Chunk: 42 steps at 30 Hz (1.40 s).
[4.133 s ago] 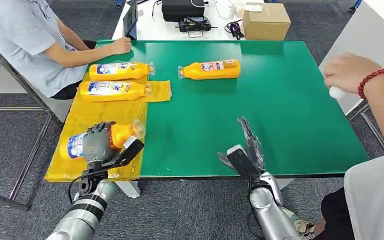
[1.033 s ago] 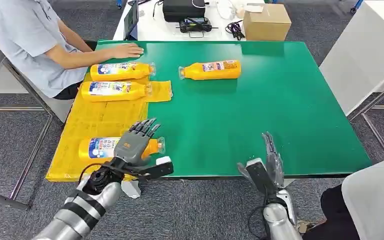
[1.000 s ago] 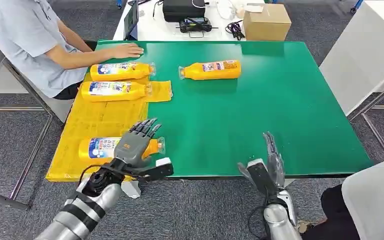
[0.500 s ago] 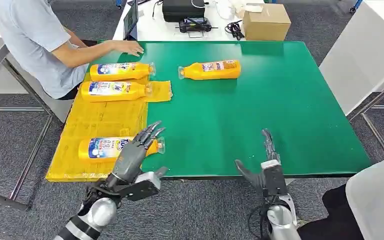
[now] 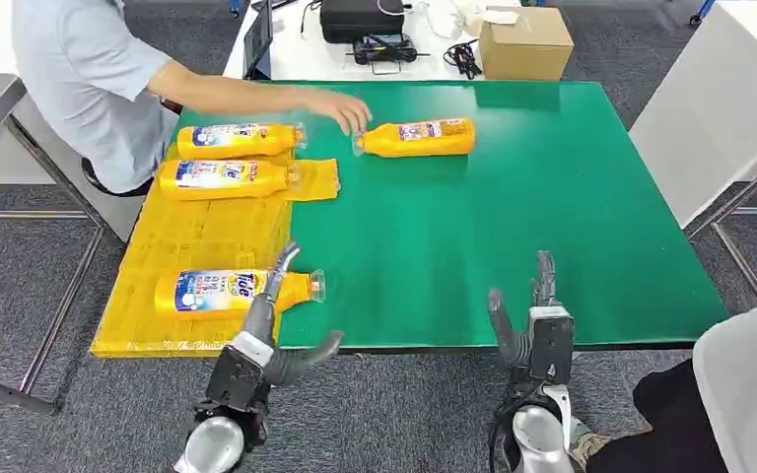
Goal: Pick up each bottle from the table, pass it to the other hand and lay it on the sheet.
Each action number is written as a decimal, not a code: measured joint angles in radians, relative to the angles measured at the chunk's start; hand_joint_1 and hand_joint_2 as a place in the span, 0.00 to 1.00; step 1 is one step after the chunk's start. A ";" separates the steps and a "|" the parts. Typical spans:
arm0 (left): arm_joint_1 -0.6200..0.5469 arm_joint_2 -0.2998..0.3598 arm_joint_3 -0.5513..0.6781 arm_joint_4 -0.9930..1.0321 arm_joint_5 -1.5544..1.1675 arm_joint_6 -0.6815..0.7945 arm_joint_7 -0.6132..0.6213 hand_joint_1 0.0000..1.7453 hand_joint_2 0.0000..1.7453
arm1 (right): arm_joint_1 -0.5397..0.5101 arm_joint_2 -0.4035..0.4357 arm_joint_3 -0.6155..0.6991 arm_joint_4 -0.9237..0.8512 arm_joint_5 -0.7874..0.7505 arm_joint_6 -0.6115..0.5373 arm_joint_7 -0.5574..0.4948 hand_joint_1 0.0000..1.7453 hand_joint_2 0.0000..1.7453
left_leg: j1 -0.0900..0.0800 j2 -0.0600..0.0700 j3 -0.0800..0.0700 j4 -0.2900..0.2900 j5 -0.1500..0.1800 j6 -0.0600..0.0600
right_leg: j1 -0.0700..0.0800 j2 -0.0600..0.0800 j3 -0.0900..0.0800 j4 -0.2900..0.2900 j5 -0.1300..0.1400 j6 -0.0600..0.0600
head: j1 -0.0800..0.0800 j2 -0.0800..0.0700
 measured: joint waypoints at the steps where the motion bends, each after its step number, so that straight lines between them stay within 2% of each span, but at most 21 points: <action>1: 0.006 -0.007 0.000 0.000 0.039 0.003 -0.014 0.00 1.00 | 0.005 -0.001 0.003 -0.004 0.023 -0.009 0.003 0.00 1.00 | 0.000 0.000 0.000 0.000 0.000 0.000 | 0.000 0.000 0.000 0.000 0.000 0.000 | 0.000 0.000; 4: 0.022 -0.033 0.019 0.000 0.070 0.107 -0.050 0.00 1.00 | 0.021 -0.020 0.023 -0.019 0.191 -0.059 0.013 0.00 1.00 | 0.000 0.000 0.000 0.000 0.000 0.000 | 0.000 0.000 0.000 0.000 0.000 0.000 | 0.000 0.000; 6: 0.029 -0.049 0.033 0.002 0.090 0.161 -0.050 0.00 1.00 | 0.033 -0.023 0.037 -0.027 0.238 -0.081 0.017 0.00 1.00 | 0.000 0.000 0.000 0.000 0.000 0.000 | 0.000 0.000 0.000 0.000 0.000 0.000 | 0.000 0.000; 9: 0.034 -0.056 0.043 0.008 0.106 0.168 -0.048 0.00 1.00 | 0.046 -0.026 0.056 -0.032 0.267 -0.099 0.019 0.00 1.00 | 0.000 0.000 0.000 0.000 0.000 0.000 | 0.000 0.000 0.000 0.000 0.000 0.000 | 0.000 0.000; 14: 0.048 -0.065 0.051 0.010 0.196 0.160 -0.041 0.00 1.00 | 0.062 -0.037 0.083 -0.033 0.527 -0.310 0.042 0.00 1.00 | 0.000 0.000 0.000 0.000 0.000 0.000 | 0.000 0.000 0.000 0.000 0.000 0.000 | 0.000 0.000; 20: 0.049 -0.071 0.060 0.011 0.200 0.174 -0.038 0.00 1.00 | 0.071 -0.051 0.098 -0.032 0.573 -0.356 0.057 0.00 1.00 | 0.000 0.000 0.000 0.000 0.000 0.000 | 0.000 0.000 0.000 0.000 0.000 0.000 | 0.000 0.000; 26: 0.049 -0.071 0.061 0.014 0.160 0.277 -0.080 0.00 1.00 | 0.067 -0.069 0.097 -0.029 0.506 -0.373 0.045 0.00 1.00 | 0.000 0.000 0.000 0.000 0.000 0.000 | 0.000 0.000 0.000 0.000 0.000 0.000 | 0.000 0.000; 31: 0.049 -0.071 0.061 0.027 0.072 0.360 -0.092 0.00 1.00 | 0.027 -0.091 0.095 0.003 0.603 -0.391 0.068 0.00 1.00 | 0.000 0.000 0.000 0.000 0.000 0.000 | 0.000 0.000 0.000 0.000 0.000 0.000 | 0.000 0.000; 36: 0.054 -0.066 0.061 0.048 0.093 0.277 -0.053 0.00 1.00 | -0.025 -0.141 0.095 0.106 0.782 -0.392 0.166 0.00 1.00 | 0.000 -0.001 0.000 0.000 0.000 0.000 | 0.000 0.000 0.000 0.000 0.000 0.000 | 0.000 0.000; 42: 0.052 -0.066 0.060 0.062 0.102 0.254 -0.043 0.00 1.00 | -0.075 -0.175 0.096 0.174 0.814 -0.388 0.192 0.00 1.00 | 0.000 0.000 -0.001 0.000 0.000 0.000 | 0.000 0.000 0.000 0.000 0.000 0.000 | 0.000 0.000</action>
